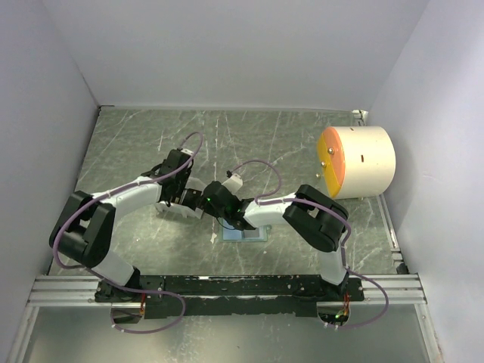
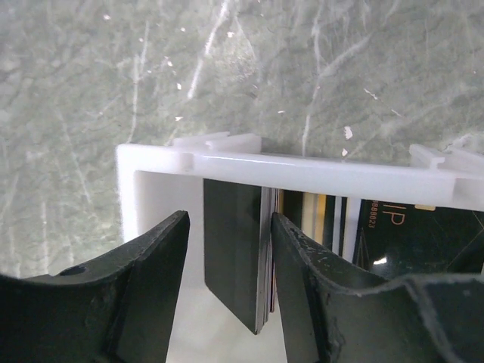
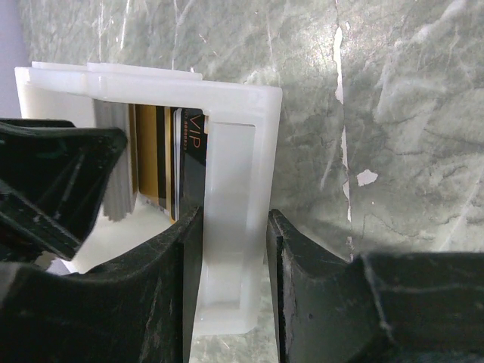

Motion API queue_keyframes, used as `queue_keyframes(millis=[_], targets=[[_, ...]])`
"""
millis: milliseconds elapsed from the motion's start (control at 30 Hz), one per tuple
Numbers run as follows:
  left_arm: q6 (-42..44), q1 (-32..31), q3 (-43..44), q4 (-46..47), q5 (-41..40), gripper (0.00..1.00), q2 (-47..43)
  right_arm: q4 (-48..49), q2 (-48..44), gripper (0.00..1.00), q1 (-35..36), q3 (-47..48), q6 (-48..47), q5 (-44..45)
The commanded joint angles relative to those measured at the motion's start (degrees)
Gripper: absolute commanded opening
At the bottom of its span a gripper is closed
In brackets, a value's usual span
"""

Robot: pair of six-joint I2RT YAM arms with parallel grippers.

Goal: Put the credit cards into the card holder
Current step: Pick up the credit card from the storage box.

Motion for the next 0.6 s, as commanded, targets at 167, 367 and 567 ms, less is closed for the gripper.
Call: queue_keyframes(millis=[167, 367, 567], targets=[[2.78, 0.96, 1.76, 0.39, -4.71, 0.52, -1.32, -0.68, 0.56, 0.36, -0.47, -0.43, -0.54, 0.38], [2.58, 3.20, 2.69, -0.65, -3.61, 0.48, -2.00, -0.86, 0.73, 0.36, -0.48, -0.26, -0.65, 0.04], [2.26, 5.32, 3.48, -2.41, -2.40, 0.45, -1.54, -1.05, 0.77, 0.36, -0.49, -0.16, -0.50, -0.17]])
